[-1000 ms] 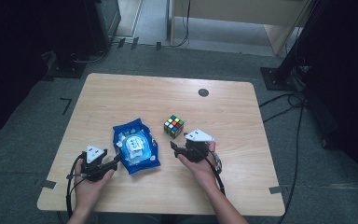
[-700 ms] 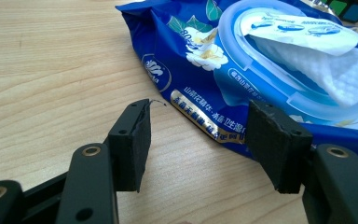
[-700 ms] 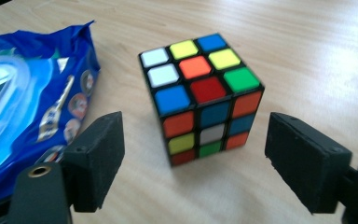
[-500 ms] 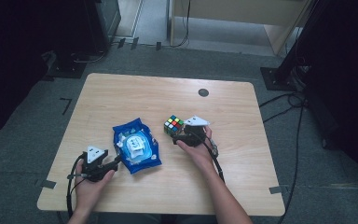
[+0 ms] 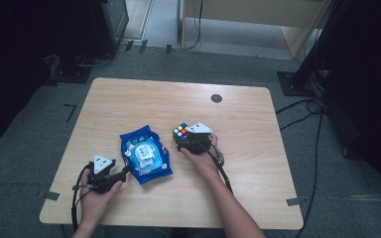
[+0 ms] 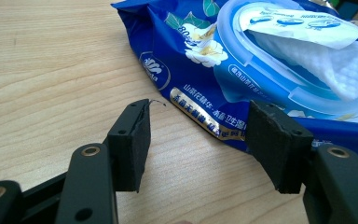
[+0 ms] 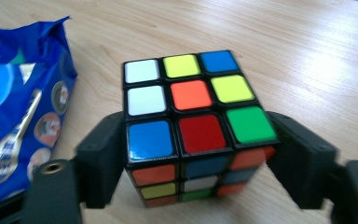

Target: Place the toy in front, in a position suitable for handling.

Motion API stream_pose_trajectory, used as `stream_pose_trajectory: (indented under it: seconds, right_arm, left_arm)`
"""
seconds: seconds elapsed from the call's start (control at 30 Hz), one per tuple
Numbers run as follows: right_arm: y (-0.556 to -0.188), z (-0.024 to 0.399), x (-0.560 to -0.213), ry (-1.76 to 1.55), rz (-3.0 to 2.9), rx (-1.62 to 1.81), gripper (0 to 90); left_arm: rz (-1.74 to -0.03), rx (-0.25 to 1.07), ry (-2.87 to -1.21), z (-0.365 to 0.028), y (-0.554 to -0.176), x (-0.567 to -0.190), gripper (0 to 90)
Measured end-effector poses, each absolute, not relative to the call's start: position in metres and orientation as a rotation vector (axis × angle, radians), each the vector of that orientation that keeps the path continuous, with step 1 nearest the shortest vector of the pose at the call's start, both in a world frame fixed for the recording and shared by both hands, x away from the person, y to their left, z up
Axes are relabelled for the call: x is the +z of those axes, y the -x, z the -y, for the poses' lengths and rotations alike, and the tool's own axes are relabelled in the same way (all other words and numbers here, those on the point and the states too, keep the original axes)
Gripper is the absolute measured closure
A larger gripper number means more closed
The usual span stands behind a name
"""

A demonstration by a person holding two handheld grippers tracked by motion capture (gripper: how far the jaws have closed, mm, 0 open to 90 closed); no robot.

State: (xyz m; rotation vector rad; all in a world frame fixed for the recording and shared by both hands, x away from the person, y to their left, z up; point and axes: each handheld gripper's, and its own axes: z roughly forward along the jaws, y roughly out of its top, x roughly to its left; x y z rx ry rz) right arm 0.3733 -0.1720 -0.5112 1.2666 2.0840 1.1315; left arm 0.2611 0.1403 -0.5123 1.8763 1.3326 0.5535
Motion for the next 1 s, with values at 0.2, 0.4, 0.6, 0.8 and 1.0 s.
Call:
stream_pose_trajectory:
  seconds: [0.2, 0.4, 0.6, 0.8, 1.0]
  right_arm:
    - [-0.368, 0.168, -0.508, -1.221, -2.067, 1.032, 34.7]
    - [-0.337, 0.187, -0.489, -1.225, -2.063, 1.078, 34.7]
    - [-0.297, 0.216, -0.485, -1.199, -2.064, 1.049, 34.7]
    - [-0.267, 0.245, -0.493, -1.275, -2.08, 1.033, 34.7]
    - [-0.248, 0.261, -0.499, -1.332, -2.061, 1.057, 34.7]
  left_arm:
    - [-1.327, 0.55, -1.872, -0.14, -0.261, -0.512, 40.7]
    - [-1.361, 0.551, -1.862, -0.142, -0.265, -0.511, 42.5]
    - [-1.433, 0.597, -1.868, -0.139, -0.277, -0.511, 49.2]
    - [-1.471, 0.63, -1.862, -0.13, -0.288, -0.511, 50.5]
    - [-1.504, 0.643, -1.858, -0.125, -0.306, -0.513, 49.8]
